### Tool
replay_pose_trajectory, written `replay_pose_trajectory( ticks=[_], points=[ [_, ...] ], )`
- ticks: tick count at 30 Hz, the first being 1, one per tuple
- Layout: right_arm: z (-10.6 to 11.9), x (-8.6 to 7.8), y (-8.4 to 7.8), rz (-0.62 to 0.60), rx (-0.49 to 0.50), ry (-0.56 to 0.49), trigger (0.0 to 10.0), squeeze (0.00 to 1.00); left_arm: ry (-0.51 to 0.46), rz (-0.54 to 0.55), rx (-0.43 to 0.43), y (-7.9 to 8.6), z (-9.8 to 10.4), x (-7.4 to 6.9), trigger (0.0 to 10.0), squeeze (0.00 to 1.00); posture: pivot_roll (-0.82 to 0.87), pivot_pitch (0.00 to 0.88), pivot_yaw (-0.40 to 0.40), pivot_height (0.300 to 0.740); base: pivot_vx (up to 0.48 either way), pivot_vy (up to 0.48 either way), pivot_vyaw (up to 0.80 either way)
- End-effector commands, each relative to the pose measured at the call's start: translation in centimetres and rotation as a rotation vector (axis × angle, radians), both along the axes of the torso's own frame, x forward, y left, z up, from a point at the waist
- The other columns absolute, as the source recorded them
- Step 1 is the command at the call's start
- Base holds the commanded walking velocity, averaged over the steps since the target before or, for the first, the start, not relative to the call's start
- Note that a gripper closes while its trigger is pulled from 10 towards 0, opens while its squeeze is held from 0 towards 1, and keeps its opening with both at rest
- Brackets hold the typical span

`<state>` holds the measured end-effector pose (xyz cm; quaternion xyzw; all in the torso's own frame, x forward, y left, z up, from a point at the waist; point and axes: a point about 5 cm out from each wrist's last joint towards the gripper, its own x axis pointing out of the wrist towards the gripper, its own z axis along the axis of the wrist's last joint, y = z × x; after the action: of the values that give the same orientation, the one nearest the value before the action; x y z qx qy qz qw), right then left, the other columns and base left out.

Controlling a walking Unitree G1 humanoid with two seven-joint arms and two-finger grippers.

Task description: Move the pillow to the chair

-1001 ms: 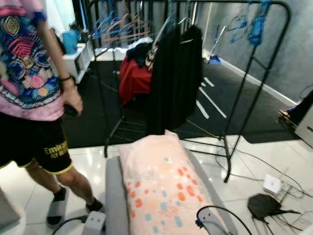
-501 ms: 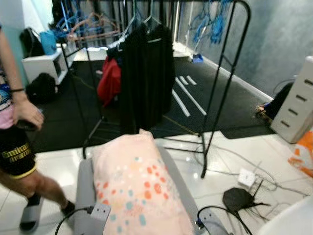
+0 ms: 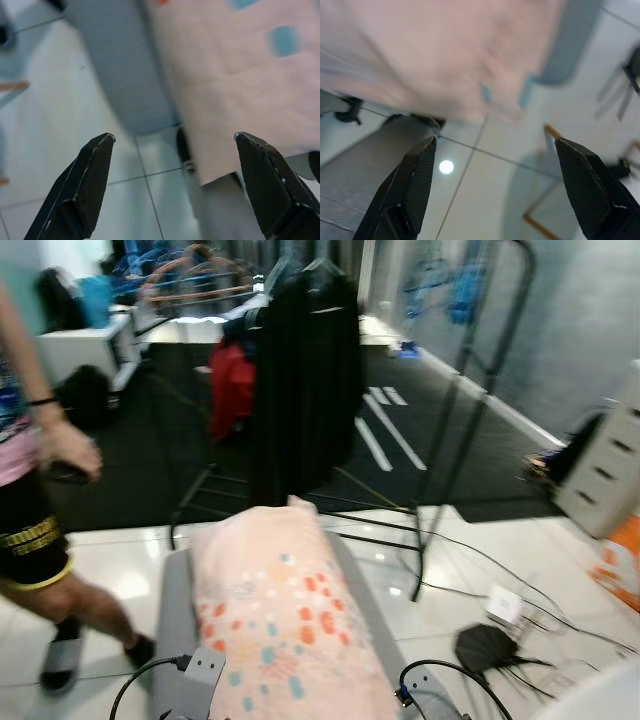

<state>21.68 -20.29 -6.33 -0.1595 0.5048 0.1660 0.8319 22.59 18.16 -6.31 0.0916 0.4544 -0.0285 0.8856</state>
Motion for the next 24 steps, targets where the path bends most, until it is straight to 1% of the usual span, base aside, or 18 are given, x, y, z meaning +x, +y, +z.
replay_pose_trajectory(
  ticks=[1,2,5,10,12,17,24],
  points=[
    [0.07,0.08,-0.10,-0.015,0.012,-0.005,10.0,0.00,0.022,0.000,0.004,0.25,-0.22,-0.39,10.0,0.00,-0.11,0.015,-0.063,0.740,0.000,0.000,0.80],
    [0.07,0.08,-0.10,-0.015,0.012,-0.005,10.0,0.00,0.022,0.000,0.004,0.25,-0.22,-0.39,10.0,0.00,-0.11,0.015,-0.063,0.740,0.000,0.000,0.80],
    [0.11,0.17,-0.34,-0.029,-0.023,-0.022,10.0,0.00,0.021,0.002,0.005,0.35,-0.19,-0.35,10.0,0.00,-0.11,0.016,-0.063,0.740,0.000,0.000,0.00],
    [0.14,0.23,-0.41,-0.037,-0.032,-0.032,10.0,0.00,0.020,-0.003,0.004,0.34,-0.17,-0.33,10.0,0.00,-0.11,0.017,-0.064,0.740,0.000,0.000,0.00],
    [0.16,0.27,-0.43,-0.041,-0.035,-0.038,10.0,0.00,0.019,-0.011,0.000,0.31,-0.16,-0.31,10.0,0.00,-0.11,0.017,-0.064,0.740,0.000,-0.270,0.00],
    [0.19,0.30,-0.49,-0.040,-0.043,-0.041,10.0,0.00,0.019,-0.012,0.008,0.46,-0.15,-0.32,10.0,0.00,-0.11,0.017,-0.064,0.740,0.000,-0.480,0.00],
    [0.19,0.31,-0.62,-0.033,-0.070,-0.040,10.0,0.00,0.023,-0.002,0.021,0.80,-0.17,-0.42,10.0,0.00,-0.11,0.012,-0.066,0.740,0.000,0.000,0.00]
  ],
)
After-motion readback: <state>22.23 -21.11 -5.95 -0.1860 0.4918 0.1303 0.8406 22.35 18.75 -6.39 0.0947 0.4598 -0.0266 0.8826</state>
